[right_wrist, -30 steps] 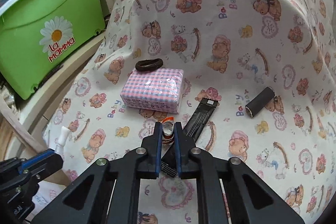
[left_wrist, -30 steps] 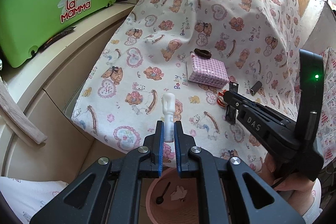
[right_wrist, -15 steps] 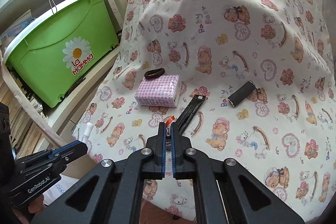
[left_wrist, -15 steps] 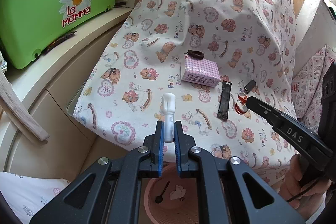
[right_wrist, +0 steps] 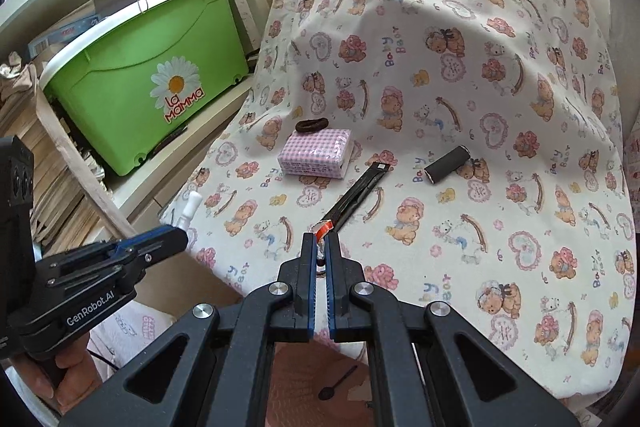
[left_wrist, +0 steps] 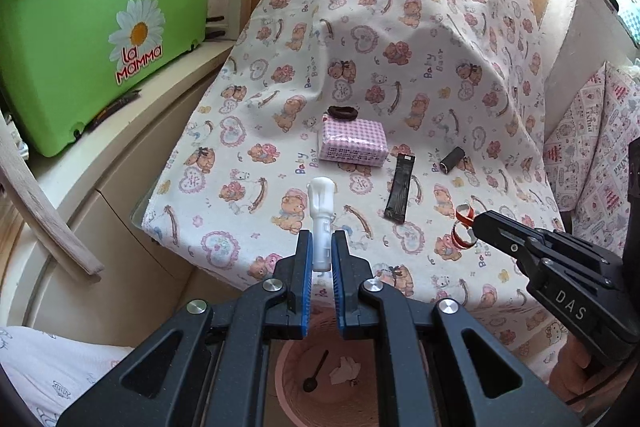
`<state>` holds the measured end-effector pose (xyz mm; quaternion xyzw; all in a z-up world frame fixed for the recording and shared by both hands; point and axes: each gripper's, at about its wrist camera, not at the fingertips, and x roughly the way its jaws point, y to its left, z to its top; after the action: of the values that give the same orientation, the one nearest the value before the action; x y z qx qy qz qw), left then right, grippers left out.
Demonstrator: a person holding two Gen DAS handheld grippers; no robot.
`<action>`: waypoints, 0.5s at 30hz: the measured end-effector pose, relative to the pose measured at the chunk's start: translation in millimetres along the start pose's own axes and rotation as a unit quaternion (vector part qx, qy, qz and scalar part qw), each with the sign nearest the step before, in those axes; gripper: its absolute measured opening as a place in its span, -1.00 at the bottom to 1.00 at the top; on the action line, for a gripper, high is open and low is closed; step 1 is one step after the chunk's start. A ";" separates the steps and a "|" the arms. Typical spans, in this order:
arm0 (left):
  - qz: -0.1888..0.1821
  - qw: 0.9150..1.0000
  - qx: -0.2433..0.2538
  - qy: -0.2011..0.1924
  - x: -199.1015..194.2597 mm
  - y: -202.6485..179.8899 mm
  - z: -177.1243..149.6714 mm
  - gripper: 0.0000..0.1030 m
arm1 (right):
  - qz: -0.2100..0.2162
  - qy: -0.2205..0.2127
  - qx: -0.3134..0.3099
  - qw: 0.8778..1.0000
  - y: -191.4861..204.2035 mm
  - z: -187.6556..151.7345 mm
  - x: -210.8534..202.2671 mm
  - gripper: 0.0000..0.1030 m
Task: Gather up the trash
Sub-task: 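Carry tube and hair tie over the wastebasket and open both tools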
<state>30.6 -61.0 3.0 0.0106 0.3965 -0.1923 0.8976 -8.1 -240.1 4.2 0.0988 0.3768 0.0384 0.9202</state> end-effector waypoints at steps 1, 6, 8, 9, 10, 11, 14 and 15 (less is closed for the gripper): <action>0.000 1.000 0.008 -0.002 -2.7 -4.3 -1.0 -0.84 | -0.004 0.000 -0.003 1.000 1.7 -1.8 -4.3 -0.90; -0.016 0.999 0.036 0.025 -5.3 -19.4 -7.2 -0.84 | -0.018 0.021 -0.013 1.000 14.7 -11.1 -27.0 -0.90; -0.017 0.998 0.049 0.043 -2.6 -25.0 -11.0 -0.84 | -0.004 0.026 -0.009 1.000 20.2 -15.9 -36.1 -0.90; -0.021 0.997 0.054 0.053 -0.9 -27.1 -12.2 -0.84 | 0.006 0.029 -0.006 1.000 23.6 -18.4 -40.9 -0.90; -0.027 0.996 0.056 0.062 -0.1 -28.7 -13.9 -0.84 | 0.010 0.033 -0.006 0.999 27.2 -20.8 -44.4 -0.90; -0.034 0.995 0.057 0.071 1.0 -30.1 -15.1 -0.84 | 0.009 0.038 -0.008 0.999 30.8 -23.2 -48.0 -0.90; -0.059 0.991 0.067 0.097 3.1 -35.9 -20.2 -0.84 | 0.005 0.050 -0.016 0.999 37.9 -30.7 -52.1 -0.90; -0.070 0.989 0.069 0.107 4.1 -38.0 -22.5 -0.84 | 0.003 0.056 -0.021 0.998 39.4 -34.3 -51.1 -0.90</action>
<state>3.8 -93.8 -10.3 0.0649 0.4756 -0.2794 0.8316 -68.4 -203.8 23.7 0.0779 0.4269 0.0543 0.8993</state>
